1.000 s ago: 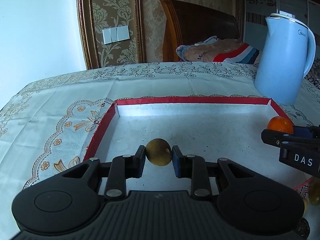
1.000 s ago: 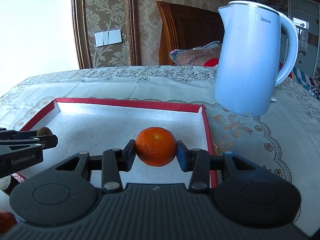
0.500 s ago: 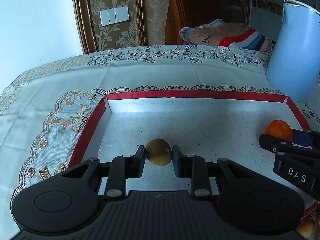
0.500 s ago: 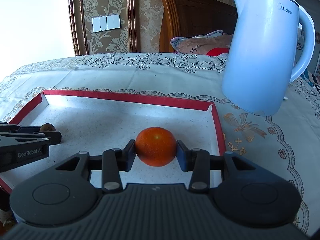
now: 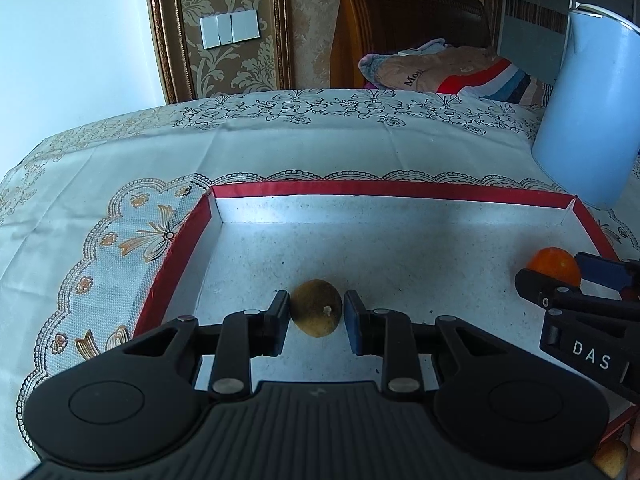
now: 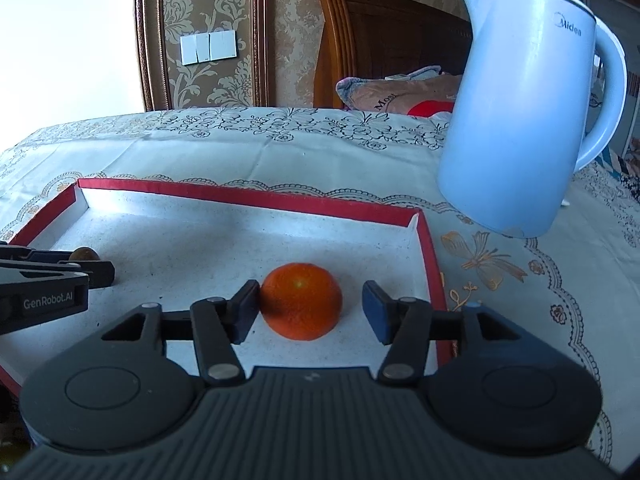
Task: Organize fruits
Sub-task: 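Carry the tangerine and kiwi into the tray and open both grippers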
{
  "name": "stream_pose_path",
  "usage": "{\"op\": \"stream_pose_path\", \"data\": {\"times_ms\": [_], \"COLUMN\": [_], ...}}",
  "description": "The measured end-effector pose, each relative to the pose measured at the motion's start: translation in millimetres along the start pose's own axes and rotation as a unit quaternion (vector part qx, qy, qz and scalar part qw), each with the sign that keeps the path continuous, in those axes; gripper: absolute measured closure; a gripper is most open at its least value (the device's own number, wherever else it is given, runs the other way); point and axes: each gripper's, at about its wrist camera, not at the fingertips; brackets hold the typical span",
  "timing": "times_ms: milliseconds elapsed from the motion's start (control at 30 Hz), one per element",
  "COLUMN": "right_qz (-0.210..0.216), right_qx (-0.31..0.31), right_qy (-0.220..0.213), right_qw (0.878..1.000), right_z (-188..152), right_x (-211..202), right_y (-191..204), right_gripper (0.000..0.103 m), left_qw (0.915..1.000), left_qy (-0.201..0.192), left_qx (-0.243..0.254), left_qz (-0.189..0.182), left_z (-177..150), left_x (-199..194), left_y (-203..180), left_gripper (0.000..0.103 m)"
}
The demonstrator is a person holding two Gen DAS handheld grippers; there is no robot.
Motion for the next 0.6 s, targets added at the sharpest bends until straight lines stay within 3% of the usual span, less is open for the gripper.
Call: {"op": "stream_pose_path", "data": {"times_ms": [400,467,533,567,600], "right_qz": [0.001,0.002,0.006,0.007,0.008], "right_qx": [0.013,0.017,0.023,0.026,0.028], "right_qy": [-0.030,-0.038,-0.040,-0.040,-0.040], "right_qw": [0.999,0.999,0.999,0.999,0.999], "right_z": [-0.8,-1.0,-1.2,-1.7,-2.5], "right_x": [-11.4,-15.1,-17.5,-18.1,-18.0], "right_y": [-2.0,-3.2,-5.2,-6.1,-6.7], "right_gripper": [0.007,0.006,0.003,0.002,0.002], "left_qw": [0.9998,0.9997,0.9996,0.9994,0.9990], "left_qy": [-0.017,-0.021,-0.027,-0.034,-0.044], "left_qx": [0.001,0.002,0.001,0.000,-0.001], "left_qz": [-0.012,-0.011,-0.010,-0.009,-0.006], "left_z": [-1.9,-2.6,-3.7,-4.4,-4.7], "left_x": [-7.1,-9.0,-11.1,-13.1,-15.8], "left_y": [1.7,1.7,2.3,2.6,2.5], "left_gripper": [0.074,0.071,0.053,0.034,0.028]}}
Point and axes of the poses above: each gripper's, at about its wrist camera, not at the fingertips, and x roughly the way its jaws point, y to its left, z to its top, and after that the axes turned 4 degrees about x, right-handed
